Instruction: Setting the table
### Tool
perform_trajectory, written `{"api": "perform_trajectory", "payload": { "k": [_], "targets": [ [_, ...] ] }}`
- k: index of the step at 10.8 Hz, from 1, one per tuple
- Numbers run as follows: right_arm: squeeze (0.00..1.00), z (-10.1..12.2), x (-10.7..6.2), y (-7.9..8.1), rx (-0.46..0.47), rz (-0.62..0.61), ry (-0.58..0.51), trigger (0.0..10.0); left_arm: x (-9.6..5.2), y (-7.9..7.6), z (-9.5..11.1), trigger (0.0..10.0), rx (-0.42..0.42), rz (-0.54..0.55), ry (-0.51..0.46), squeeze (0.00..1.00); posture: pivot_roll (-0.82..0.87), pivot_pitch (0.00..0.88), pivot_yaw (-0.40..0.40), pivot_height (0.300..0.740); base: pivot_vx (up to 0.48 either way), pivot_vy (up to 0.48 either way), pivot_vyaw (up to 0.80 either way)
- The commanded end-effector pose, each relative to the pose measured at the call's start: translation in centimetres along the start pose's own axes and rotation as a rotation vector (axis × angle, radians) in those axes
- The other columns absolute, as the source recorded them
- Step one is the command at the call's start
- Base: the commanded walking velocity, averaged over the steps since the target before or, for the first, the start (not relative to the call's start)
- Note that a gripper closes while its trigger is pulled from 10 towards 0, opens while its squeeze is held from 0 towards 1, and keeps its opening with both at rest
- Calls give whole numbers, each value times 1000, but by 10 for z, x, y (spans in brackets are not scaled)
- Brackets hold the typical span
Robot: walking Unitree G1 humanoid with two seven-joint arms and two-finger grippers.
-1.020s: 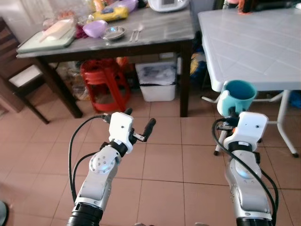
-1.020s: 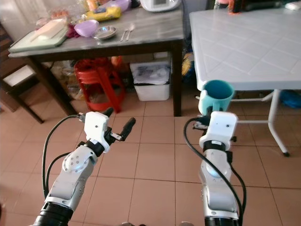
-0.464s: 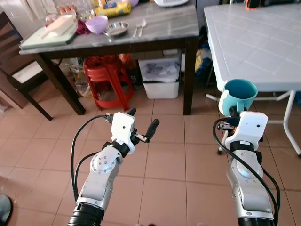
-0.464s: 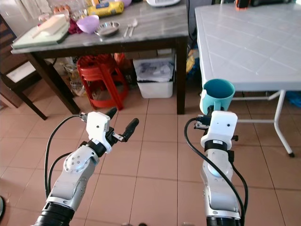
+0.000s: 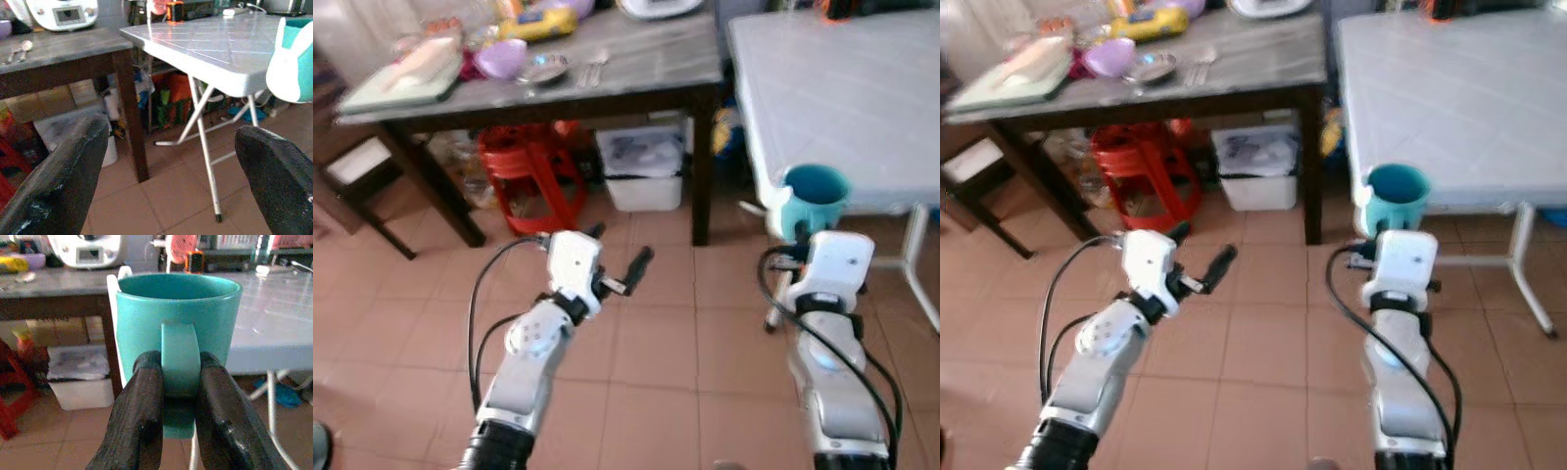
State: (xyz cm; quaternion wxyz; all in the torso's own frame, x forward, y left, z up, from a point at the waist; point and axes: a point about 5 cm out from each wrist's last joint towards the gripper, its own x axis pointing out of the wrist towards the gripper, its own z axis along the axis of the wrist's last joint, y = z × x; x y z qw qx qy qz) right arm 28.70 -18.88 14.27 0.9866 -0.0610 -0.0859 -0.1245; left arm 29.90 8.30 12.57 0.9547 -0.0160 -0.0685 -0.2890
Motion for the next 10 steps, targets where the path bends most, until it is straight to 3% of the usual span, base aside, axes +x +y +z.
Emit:
{"api": "perform_trajectory", "payload": {
  "k": [1,3,10],
  "targets": [
    [0,6,0,14,28,39,-25,10000,-9,13,-2,10000,15,40,20,0,-114,94,172,740,326,0,750],
    [0,6,0,15,31,39,-27,10000,-9,12,-2,10000,12,39,17,0,-113,92,173,740,309,0,578],
    [0,6,-2,14,21,38,-34,10000,-7,9,-1,10000,8,12,12,0,-121,93,180,740,299,0,0]
  ]
}}
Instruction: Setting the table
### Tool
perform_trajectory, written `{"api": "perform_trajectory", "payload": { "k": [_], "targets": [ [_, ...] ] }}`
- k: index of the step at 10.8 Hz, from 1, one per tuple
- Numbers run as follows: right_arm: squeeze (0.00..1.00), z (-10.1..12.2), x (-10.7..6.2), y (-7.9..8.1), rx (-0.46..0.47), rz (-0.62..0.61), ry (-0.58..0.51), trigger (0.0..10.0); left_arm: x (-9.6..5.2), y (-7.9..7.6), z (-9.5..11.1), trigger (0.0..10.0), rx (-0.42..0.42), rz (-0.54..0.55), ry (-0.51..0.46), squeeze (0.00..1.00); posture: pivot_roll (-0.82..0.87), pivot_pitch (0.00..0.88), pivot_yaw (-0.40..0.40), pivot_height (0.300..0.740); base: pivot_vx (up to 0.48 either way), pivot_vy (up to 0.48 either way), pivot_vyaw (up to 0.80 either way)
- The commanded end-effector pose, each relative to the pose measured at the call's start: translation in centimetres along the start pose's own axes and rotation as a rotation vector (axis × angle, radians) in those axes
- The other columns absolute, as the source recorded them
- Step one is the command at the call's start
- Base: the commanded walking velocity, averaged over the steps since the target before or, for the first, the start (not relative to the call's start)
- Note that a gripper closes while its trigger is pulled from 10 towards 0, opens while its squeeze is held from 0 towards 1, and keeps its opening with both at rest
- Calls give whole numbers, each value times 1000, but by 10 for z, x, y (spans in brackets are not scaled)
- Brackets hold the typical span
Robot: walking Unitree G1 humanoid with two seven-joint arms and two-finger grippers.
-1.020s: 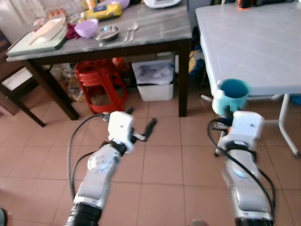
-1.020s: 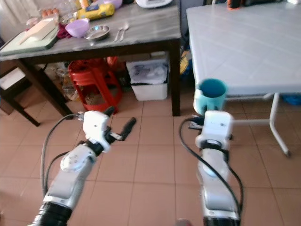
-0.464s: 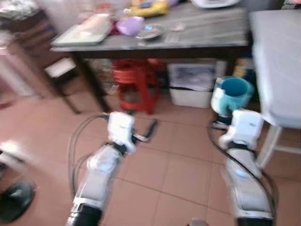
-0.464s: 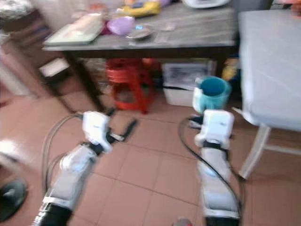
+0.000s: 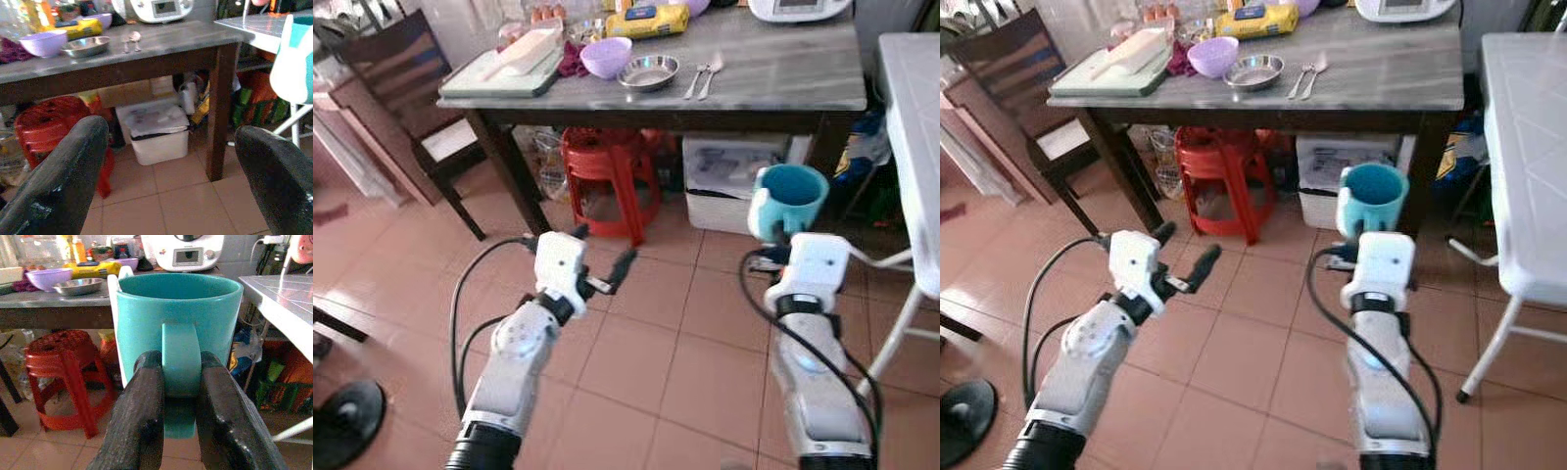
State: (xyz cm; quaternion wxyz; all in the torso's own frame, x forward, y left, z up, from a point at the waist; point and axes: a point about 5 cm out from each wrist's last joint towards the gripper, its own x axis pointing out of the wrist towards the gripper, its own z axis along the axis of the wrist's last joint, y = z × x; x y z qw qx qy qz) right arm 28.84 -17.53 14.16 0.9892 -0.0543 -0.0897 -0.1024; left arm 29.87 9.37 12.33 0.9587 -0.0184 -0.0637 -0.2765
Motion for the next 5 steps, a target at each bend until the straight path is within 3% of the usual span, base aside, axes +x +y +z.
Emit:
{"api": "perform_trajectory", "payload": {
  "k": [1,3,5],
  "targets": [
    [0,5,1,0,20,-7,-21,10000,0,-1,1,10000,12,-17,4,0,-120,92,177,740,307,0,0],
    [0,5,2,0,19,-6,-20,10000,0,-1,1,10000,12,-17,4,0,-119,89,175,740,309,0,-684],
    [0,5,3,0,14,-3,-24,10000,0,-1,0,10000,12,-17,7,0,-117,88,174,740,306,0,0]
  ]
}}
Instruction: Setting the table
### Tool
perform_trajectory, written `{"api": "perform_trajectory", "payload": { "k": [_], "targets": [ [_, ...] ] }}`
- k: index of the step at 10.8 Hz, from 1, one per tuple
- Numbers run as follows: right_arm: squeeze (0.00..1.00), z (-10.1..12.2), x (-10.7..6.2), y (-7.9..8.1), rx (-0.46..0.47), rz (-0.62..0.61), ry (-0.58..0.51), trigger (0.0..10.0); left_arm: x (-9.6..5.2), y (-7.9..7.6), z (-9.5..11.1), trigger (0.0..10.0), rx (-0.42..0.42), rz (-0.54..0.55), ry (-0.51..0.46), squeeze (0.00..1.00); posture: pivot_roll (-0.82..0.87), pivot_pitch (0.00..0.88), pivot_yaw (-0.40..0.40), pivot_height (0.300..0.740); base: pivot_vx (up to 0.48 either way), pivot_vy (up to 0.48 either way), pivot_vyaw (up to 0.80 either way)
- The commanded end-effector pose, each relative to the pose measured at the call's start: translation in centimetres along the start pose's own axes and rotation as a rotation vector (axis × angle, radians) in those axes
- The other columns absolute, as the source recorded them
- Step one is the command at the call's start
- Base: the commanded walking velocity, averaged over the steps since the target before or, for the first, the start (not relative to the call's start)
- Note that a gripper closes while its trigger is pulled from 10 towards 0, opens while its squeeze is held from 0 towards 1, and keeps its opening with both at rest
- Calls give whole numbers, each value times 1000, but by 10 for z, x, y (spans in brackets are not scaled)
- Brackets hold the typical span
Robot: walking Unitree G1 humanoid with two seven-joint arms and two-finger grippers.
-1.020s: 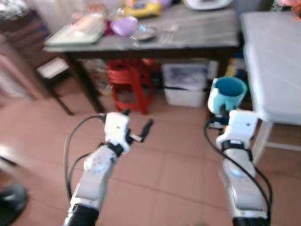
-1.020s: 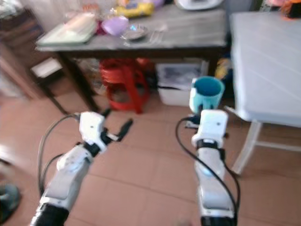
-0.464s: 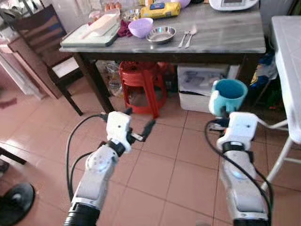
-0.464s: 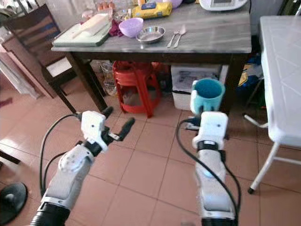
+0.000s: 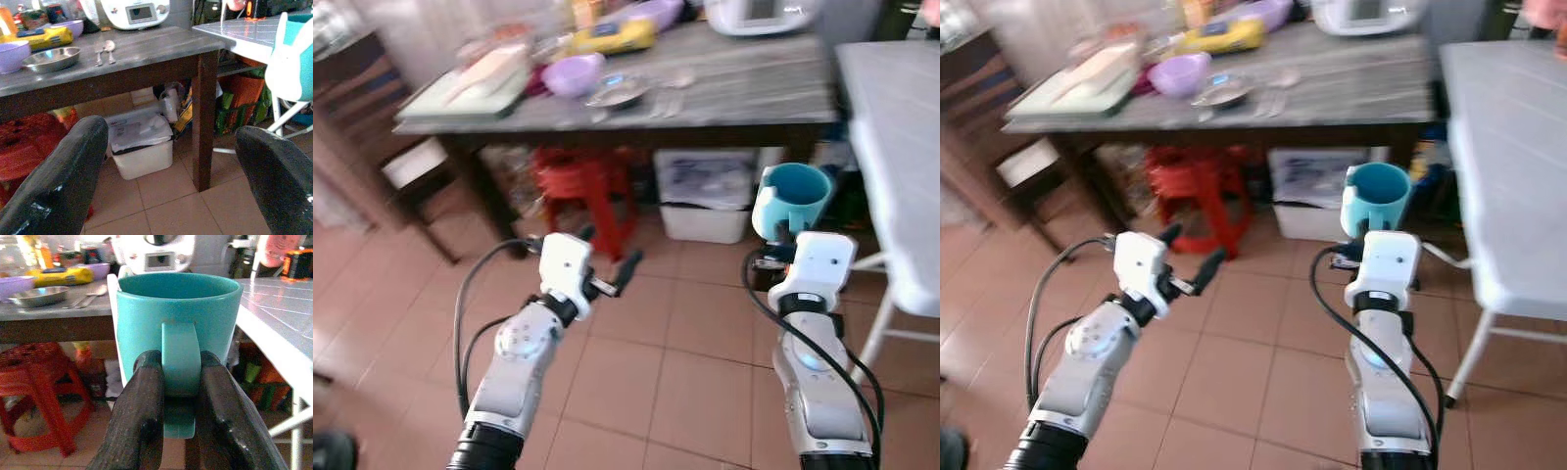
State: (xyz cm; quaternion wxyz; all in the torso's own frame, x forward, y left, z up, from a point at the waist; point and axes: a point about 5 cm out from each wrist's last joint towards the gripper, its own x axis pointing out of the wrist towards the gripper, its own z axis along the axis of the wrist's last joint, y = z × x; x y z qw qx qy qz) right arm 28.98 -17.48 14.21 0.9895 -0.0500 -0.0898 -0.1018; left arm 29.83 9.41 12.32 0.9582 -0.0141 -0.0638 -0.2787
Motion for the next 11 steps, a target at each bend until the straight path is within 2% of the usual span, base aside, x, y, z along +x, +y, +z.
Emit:
{"api": "perform_trajectory", "payload": {
  "k": [1,5,8,11],
  "targets": [
    [0,6,2,-1,1,-1,-28,10000,1,-1,0,10000,4,-12,3,0,-118,86,173,740,315,0,0],
    [0,29,-5,-1,-58,38,-120,10000,3,5,18,10000,13,11,-54,0,-123,88,164,740,316,0,0],
    [0,34,-17,-11,-63,75,-126,10000,0,6,18,10000,25,9,-50,0,-130,94,171,740,319,0,0],
    [0,34,-23,-3,-71,120,-120,10000,4,3,20,10000,18,-1,-54,0,-135,100,179,740,316,0,169]
  ]
}}
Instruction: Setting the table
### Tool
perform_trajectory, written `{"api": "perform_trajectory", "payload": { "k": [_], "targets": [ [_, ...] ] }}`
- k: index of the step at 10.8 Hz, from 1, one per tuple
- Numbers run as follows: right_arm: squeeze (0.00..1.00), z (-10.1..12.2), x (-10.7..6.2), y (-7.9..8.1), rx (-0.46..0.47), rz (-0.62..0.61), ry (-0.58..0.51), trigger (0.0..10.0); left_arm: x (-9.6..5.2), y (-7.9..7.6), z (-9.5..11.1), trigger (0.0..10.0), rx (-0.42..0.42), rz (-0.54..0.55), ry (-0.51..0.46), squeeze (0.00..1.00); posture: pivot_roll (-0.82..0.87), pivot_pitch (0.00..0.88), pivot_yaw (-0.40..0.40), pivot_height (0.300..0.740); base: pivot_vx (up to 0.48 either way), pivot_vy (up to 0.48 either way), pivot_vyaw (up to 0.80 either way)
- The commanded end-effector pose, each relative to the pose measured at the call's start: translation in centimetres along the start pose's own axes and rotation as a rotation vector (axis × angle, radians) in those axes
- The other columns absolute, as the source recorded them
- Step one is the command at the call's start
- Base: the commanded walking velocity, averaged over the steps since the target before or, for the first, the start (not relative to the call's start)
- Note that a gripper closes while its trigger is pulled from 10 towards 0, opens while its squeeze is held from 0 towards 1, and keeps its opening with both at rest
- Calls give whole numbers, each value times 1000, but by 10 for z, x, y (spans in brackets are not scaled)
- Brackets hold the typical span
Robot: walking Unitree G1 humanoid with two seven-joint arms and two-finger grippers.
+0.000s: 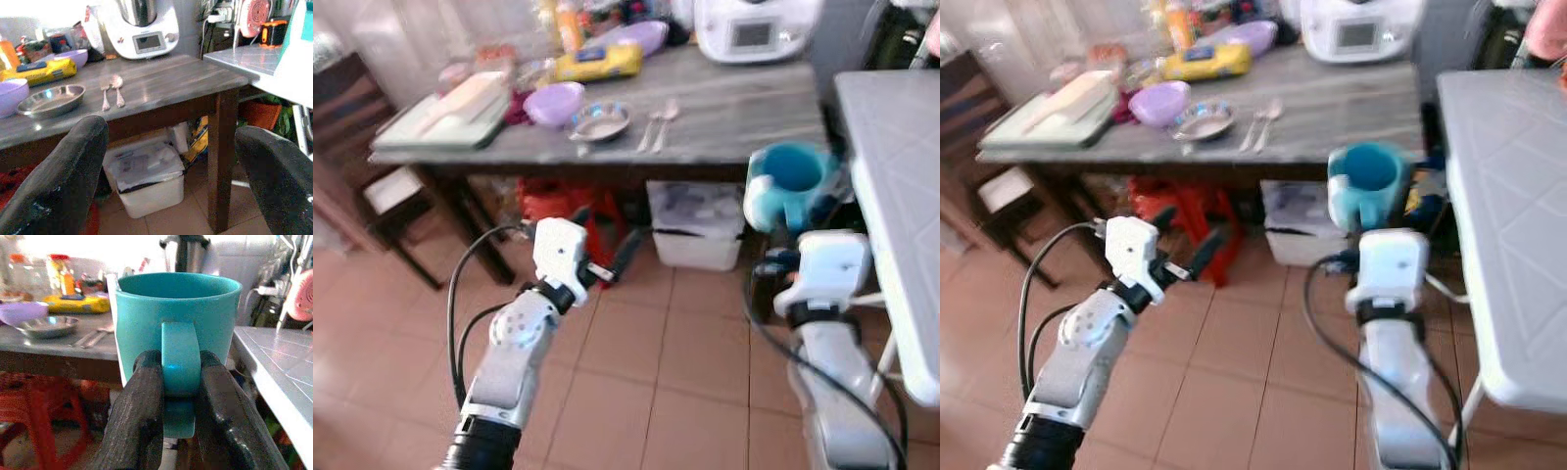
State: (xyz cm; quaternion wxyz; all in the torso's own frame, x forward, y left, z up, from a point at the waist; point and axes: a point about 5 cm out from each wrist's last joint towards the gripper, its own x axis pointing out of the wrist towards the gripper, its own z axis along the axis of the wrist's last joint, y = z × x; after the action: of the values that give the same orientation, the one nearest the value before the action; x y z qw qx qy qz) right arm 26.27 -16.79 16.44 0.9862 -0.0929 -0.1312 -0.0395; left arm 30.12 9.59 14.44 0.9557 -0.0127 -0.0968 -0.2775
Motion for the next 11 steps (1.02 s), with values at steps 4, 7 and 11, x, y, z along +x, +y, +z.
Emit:
{"api": "perform_trajectory", "payload": {
  "k": [4,7,11],
  "targets": [
    [0,4,1,-3,-10,-9,-13,10000,-1,1,-1,10000,2,-4,13,0,-132,101,179,740,319,0,470],
    [0,3,4,-5,9,-21,-5,10000,0,0,-1,10000,-1,-3,11,0,-131,96,173,740,319,0,0],
    [0,7,7,-5,3,-22,-23,10000,2,0,2,10000,-2,-2,0,0,-132,90,173,740,318,0,-106]
  ]
}}
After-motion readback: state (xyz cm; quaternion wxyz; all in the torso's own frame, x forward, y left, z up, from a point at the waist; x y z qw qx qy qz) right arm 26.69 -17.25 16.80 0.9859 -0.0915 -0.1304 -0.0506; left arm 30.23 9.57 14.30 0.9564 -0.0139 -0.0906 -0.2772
